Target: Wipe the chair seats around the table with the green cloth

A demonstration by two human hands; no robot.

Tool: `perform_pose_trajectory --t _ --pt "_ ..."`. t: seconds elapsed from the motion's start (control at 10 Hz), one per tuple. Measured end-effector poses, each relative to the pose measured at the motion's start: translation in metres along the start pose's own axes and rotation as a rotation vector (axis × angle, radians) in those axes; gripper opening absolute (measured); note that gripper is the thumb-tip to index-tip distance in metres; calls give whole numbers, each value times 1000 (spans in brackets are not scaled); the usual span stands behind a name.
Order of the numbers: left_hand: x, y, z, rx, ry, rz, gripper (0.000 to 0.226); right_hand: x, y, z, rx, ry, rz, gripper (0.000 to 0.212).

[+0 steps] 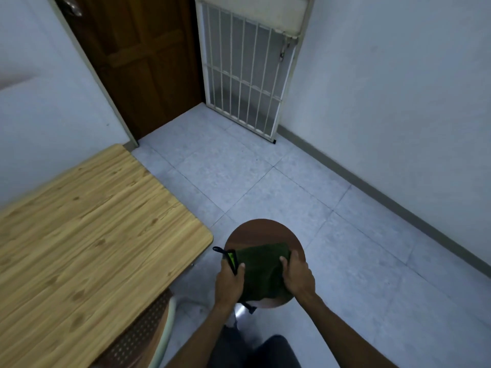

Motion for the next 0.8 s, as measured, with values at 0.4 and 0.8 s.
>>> perform_pose_trajectory --t 0.4,0.8 --pt "52 -36 32 -210 13 17 73 32 -91 -15 -180 185 253 48" --pt "-9 28 23 -230 244 -223 43 35 -60 60 -626 531 254 77"
Point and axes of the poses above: each hand's wrist, its own y-axis away from the middle knuckle, its own x-axis out of the palm, z = x × y, the point moved 3 cm from there along -y, towards the middle knuckle, and after that the axes turned 4 degrees about -z, right-handed, at the moved point
